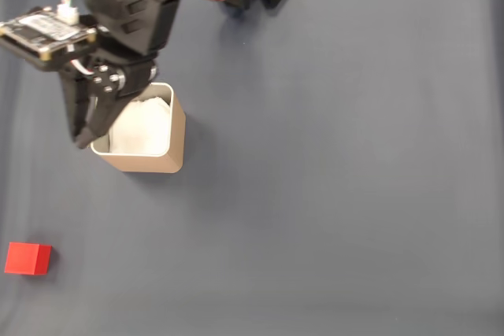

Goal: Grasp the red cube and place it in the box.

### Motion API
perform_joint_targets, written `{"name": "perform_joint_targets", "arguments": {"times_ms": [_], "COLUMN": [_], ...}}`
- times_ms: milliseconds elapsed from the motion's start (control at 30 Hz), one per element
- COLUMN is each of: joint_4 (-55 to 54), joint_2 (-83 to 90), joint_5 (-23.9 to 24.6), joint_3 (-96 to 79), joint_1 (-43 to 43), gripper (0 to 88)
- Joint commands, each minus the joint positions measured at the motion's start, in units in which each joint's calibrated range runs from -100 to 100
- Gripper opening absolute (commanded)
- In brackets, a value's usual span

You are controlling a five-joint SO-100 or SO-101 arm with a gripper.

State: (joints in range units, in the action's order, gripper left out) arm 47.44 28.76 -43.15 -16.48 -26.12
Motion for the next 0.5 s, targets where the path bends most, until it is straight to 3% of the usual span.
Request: {"name": "perform_joint_targets", "arguments": {"times_ms": [0, 233, 467], "joint_4": [0.0, 0.1, -0.1], "joint_2": [-2.7, -7.9, -12.4], "joint_5": [-0.1, -0.7, -1.2], "joint_3": [6.8, 12.2, 16.1], "joint_1": [-2.1, -4.1, -5.2], "gripper": [0.2, 0.6, 7.4]}}
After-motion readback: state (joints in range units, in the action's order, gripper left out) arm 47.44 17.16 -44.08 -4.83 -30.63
